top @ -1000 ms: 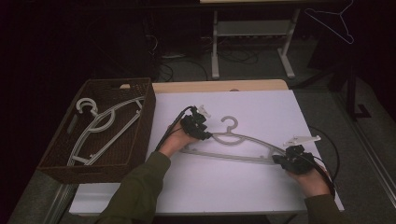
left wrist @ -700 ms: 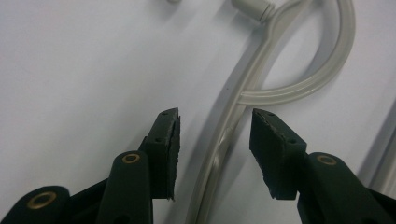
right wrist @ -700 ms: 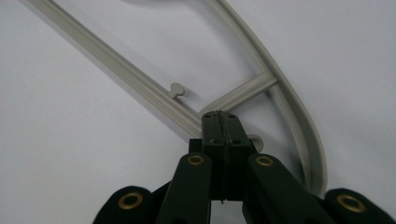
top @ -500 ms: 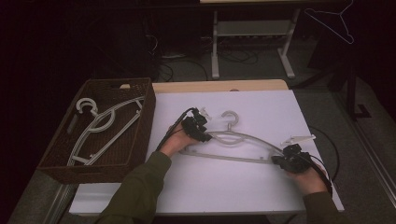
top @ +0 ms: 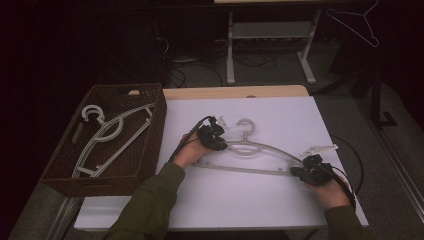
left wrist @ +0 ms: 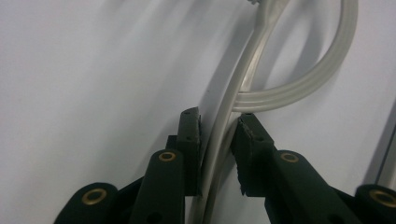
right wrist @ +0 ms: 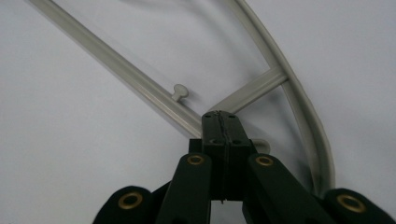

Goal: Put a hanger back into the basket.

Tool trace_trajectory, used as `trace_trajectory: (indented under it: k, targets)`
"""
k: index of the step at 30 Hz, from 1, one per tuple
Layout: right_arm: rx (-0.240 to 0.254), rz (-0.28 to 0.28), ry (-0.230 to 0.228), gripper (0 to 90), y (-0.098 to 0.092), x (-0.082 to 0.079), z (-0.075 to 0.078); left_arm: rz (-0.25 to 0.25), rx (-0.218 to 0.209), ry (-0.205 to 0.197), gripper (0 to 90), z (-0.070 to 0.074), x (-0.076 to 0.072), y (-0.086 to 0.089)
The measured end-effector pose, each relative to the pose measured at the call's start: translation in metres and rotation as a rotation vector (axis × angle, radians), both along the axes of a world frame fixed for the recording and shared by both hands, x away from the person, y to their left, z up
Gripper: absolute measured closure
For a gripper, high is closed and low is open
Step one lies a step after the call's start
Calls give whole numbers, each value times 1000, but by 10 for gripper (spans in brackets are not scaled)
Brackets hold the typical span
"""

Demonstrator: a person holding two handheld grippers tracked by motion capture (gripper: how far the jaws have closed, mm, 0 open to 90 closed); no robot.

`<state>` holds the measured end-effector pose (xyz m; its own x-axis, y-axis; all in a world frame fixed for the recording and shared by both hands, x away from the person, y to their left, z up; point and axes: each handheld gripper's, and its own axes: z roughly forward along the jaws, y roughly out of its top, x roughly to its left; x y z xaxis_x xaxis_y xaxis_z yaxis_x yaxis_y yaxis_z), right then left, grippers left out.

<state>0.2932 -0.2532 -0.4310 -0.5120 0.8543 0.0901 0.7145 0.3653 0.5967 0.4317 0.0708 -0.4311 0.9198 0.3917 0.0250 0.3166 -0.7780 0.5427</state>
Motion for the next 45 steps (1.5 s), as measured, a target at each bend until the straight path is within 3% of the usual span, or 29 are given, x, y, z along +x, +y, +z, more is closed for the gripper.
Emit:
trace_trajectory:
  k: [1,3,6,9,18,21,22,25,37,40,45]
  targets:
    - [-3,12,-16,897,-1,1,0,-10,-2,8,760,0,-1,1]
    - [12,5,-5,884,0,-1,1,2,-17,18,817,1,-2,1]
    - [21,14,-20,861,-1,-2,4,39,-101,34,820,4,-2,7]
    - [36,10,-27,808,-1,-3,6,56,-117,30,821,9,-4,10]
    - [86,-5,-79,399,-1,-4,6,112,-166,-9,825,31,-15,24]
    - [93,-5,-88,337,0,-4,6,117,-163,-36,826,43,-19,30]
    - [90,4,-104,319,0,-3,5,133,-184,-37,827,46,-21,31]
    - [110,3,-96,262,2,-2,5,157,-201,-54,827,58,-26,38]
    - [134,51,-214,78,10,-2,9,239,-221,-115,826,119,-38,70]
    - [133,46,-223,14,12,-2,10,254,-226,-138,826,134,-42,80]
    - [130,50,-232,11,12,-3,11,289,-249,-153,826,153,-47,103]
